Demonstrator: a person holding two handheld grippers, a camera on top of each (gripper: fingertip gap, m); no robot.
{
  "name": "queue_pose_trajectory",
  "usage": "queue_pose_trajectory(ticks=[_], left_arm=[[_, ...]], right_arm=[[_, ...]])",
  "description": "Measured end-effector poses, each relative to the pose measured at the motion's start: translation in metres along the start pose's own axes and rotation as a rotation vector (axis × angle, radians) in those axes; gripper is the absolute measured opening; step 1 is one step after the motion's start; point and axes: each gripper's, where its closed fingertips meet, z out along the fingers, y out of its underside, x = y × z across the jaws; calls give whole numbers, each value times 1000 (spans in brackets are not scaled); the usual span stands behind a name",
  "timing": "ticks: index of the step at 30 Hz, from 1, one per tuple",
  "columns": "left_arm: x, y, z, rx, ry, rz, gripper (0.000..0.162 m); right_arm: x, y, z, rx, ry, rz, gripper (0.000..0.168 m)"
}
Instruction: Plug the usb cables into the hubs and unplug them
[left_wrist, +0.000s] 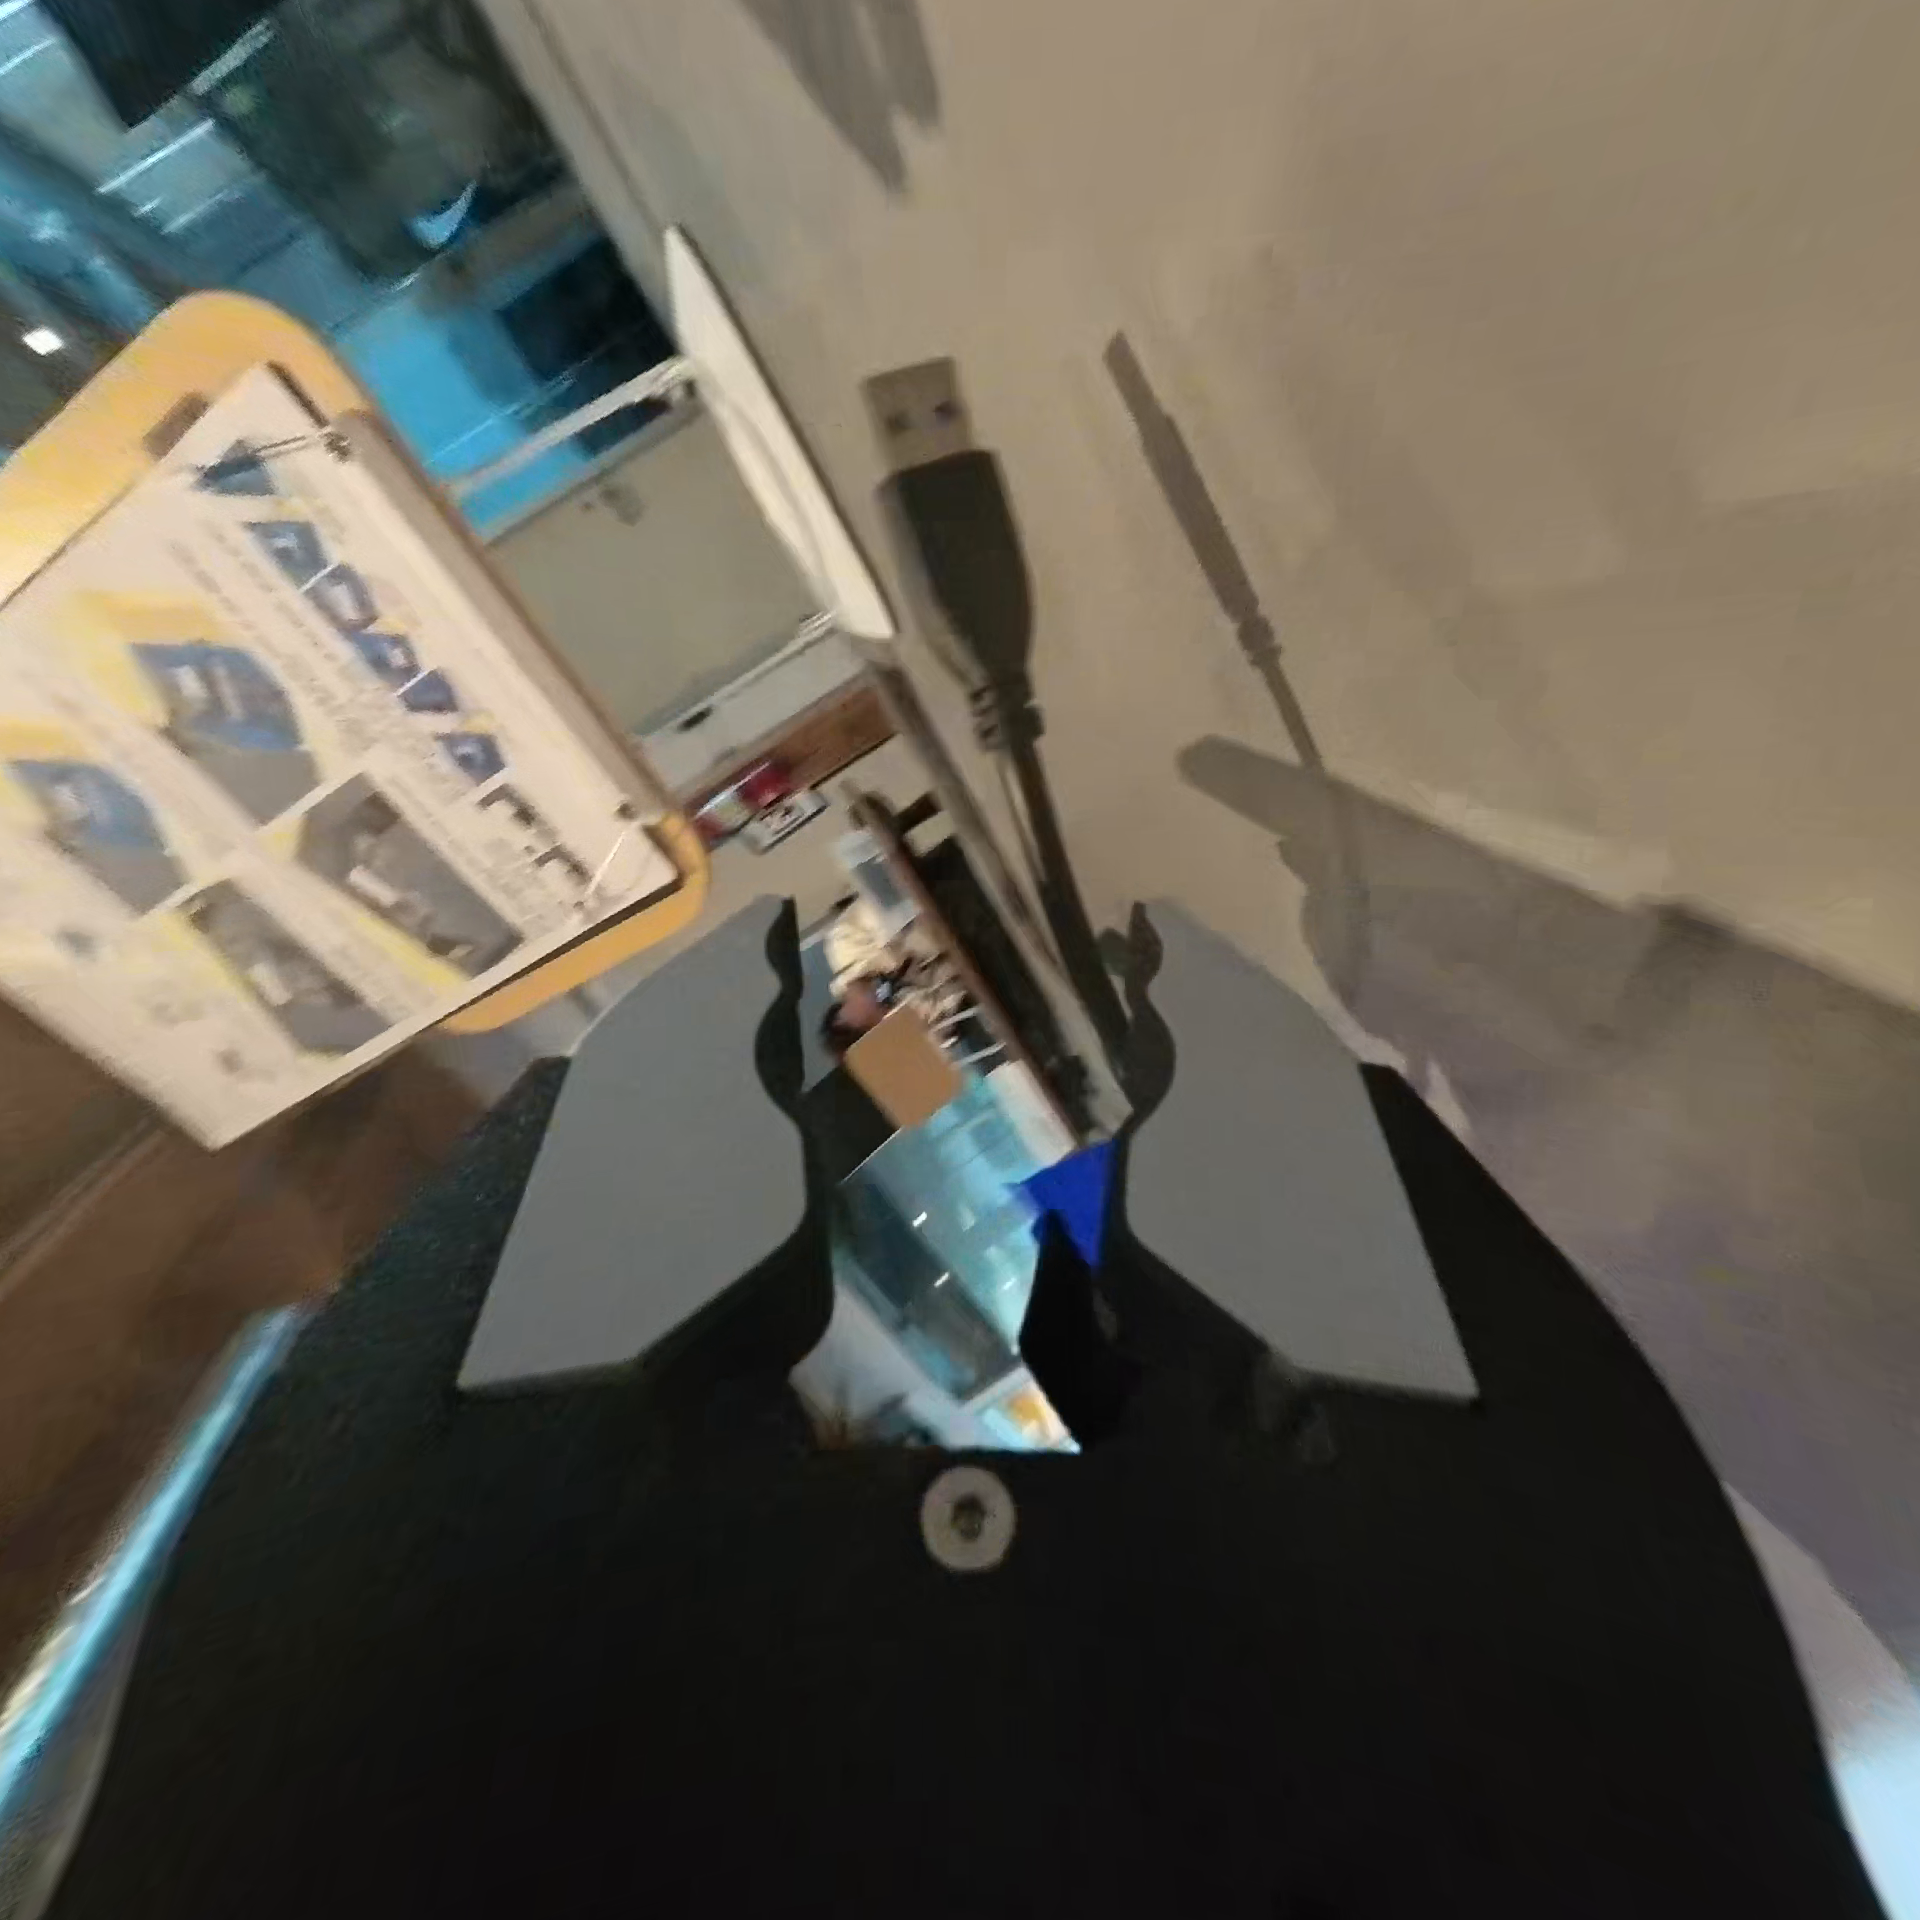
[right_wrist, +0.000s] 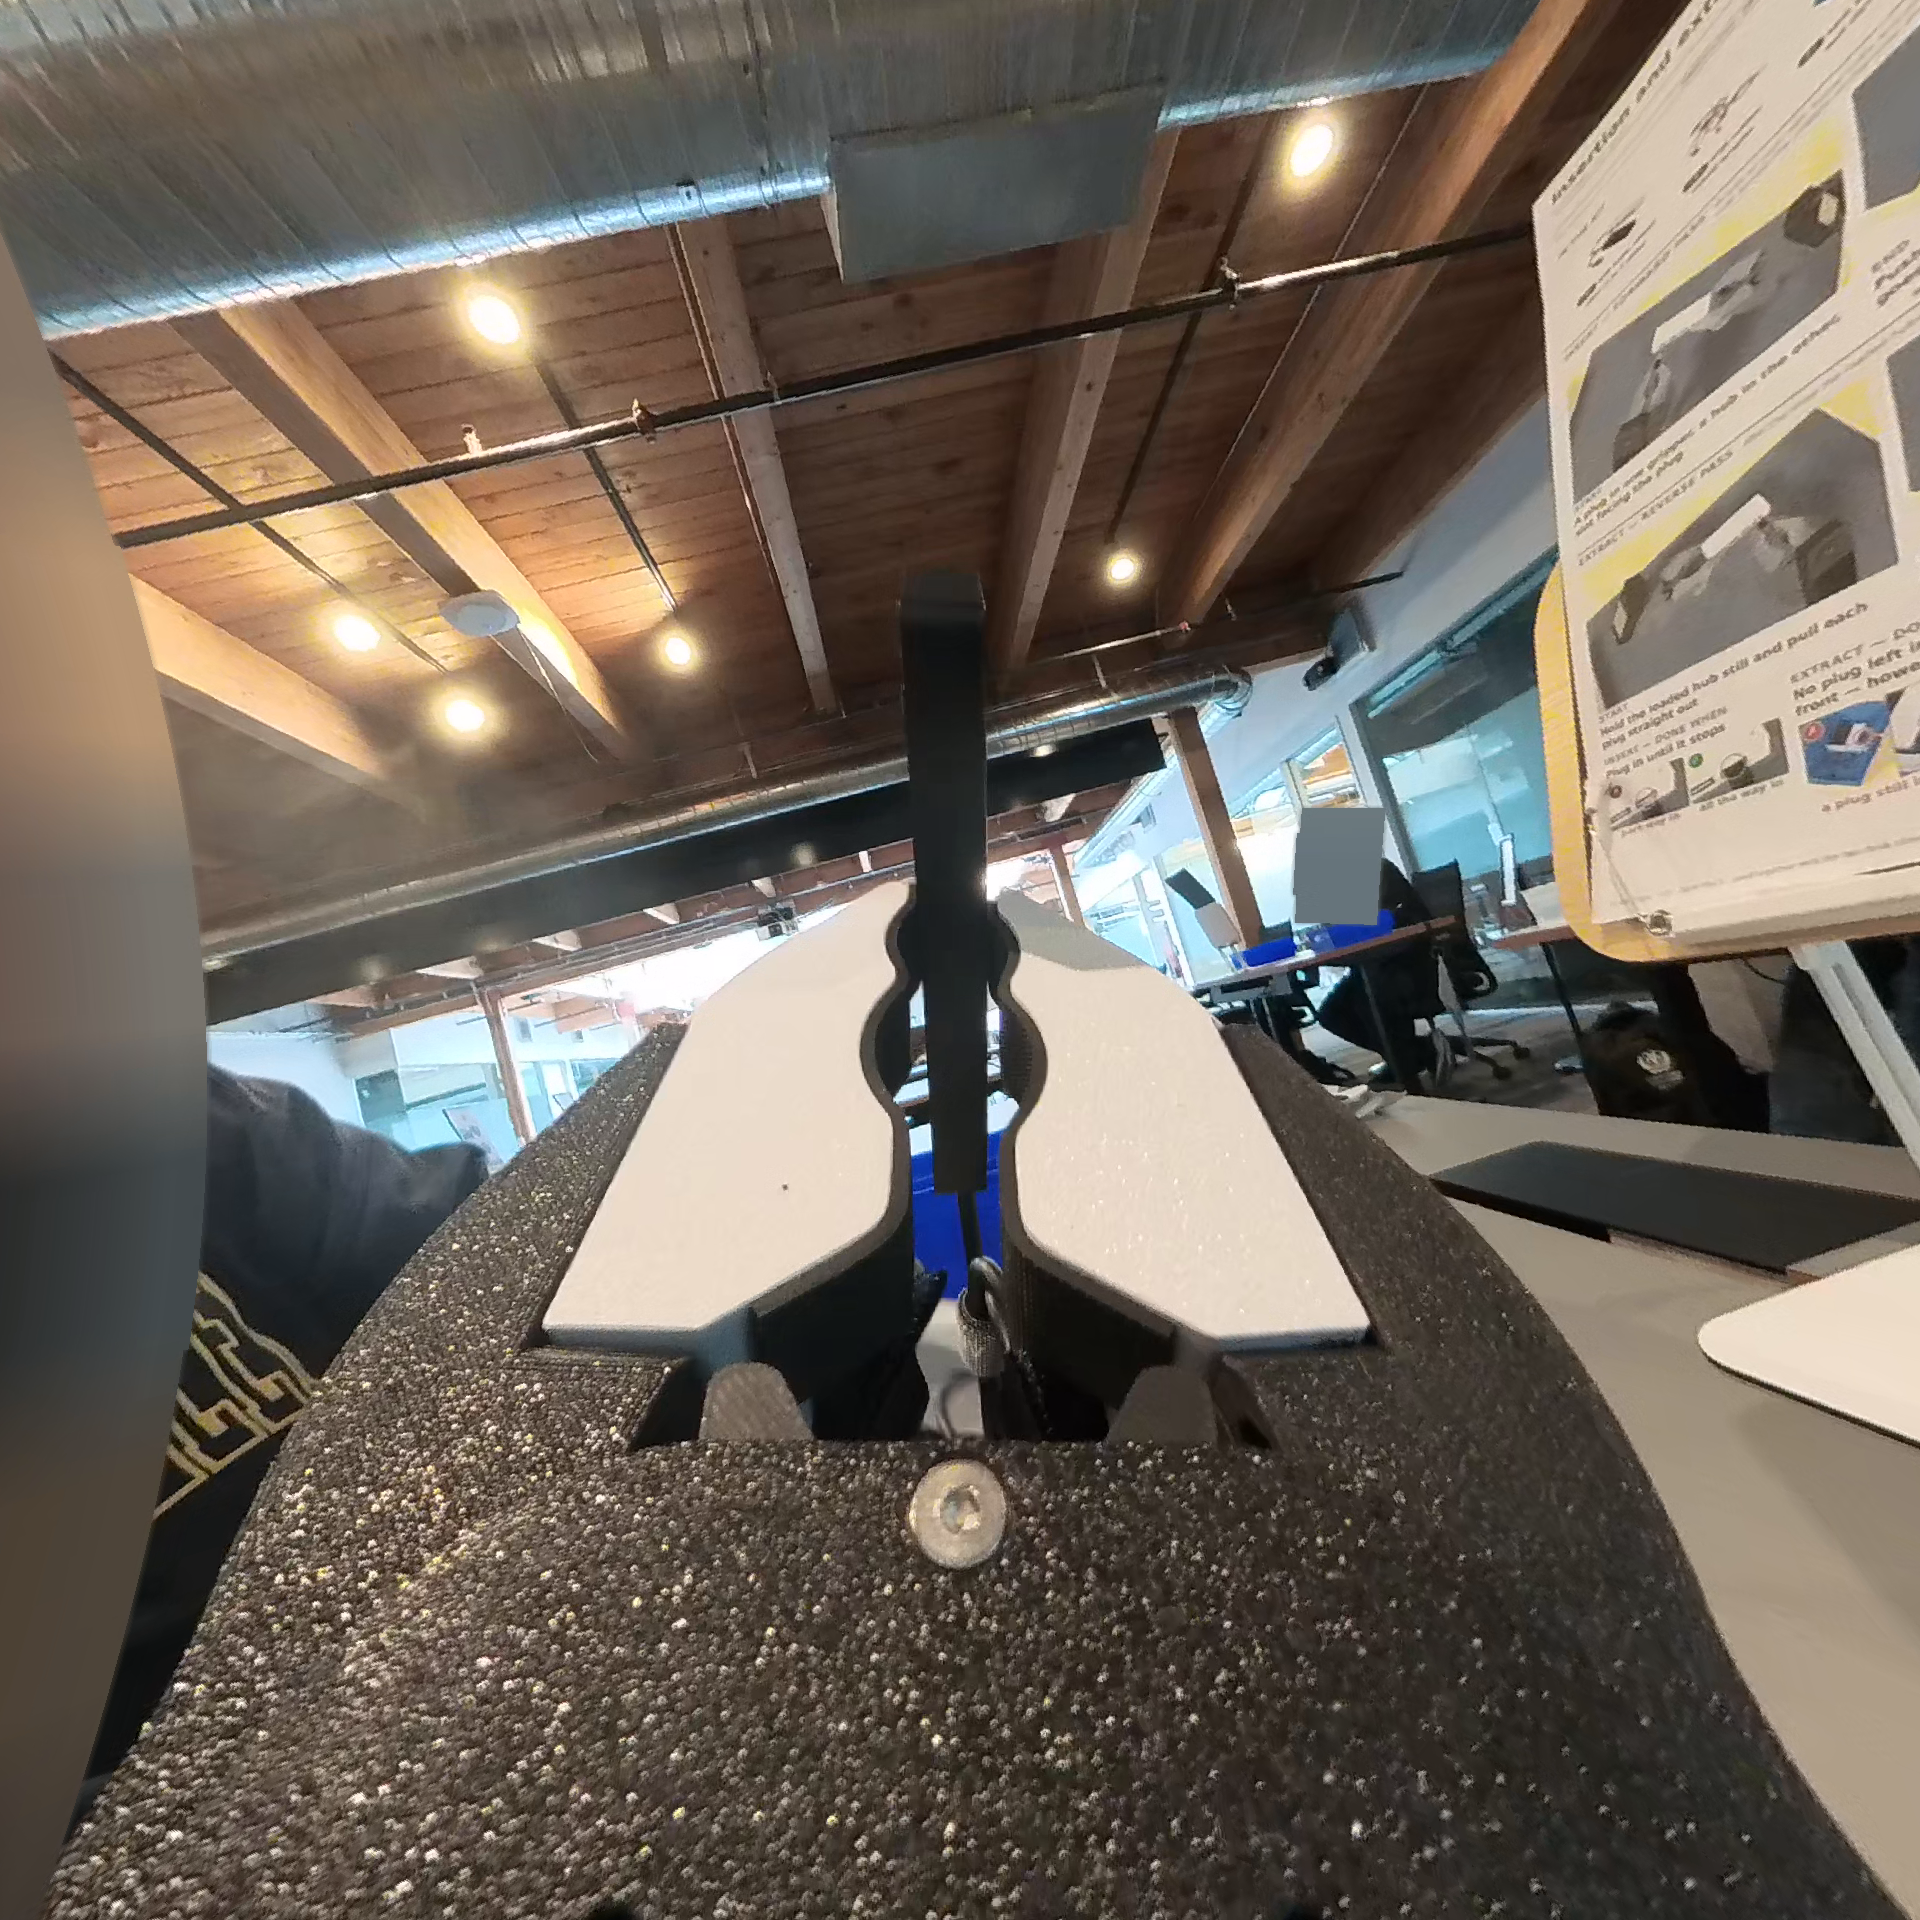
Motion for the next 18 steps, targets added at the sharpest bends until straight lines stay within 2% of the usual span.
queue_pose_trajectory(ticks=[2,4,7,8,11,15,18], left_arm=[[5,4,-5,75,174,-114,55],[10,4,-10,180,385,-254,59],[16,-14,-27,472,627,-358,65],[15,-18,-31,548,664,-379,65],[15,-33,-52,788,767,-429,52],[14,-43,-51,783,766,-512,42],[7,-66,-56,809,766,-639,34]], right_arm=[[0,0,0,-4,0,1,12],[1,2,0,-11,1,-1,12],[1,3,0,-16,-1,1,11],[1,3,0,-17,-1,3,11],[2,3,0,-18,-5,10,12],[3,4,-1,-22,-7,14,12],[4,5,0,-23,-6,23,12]])
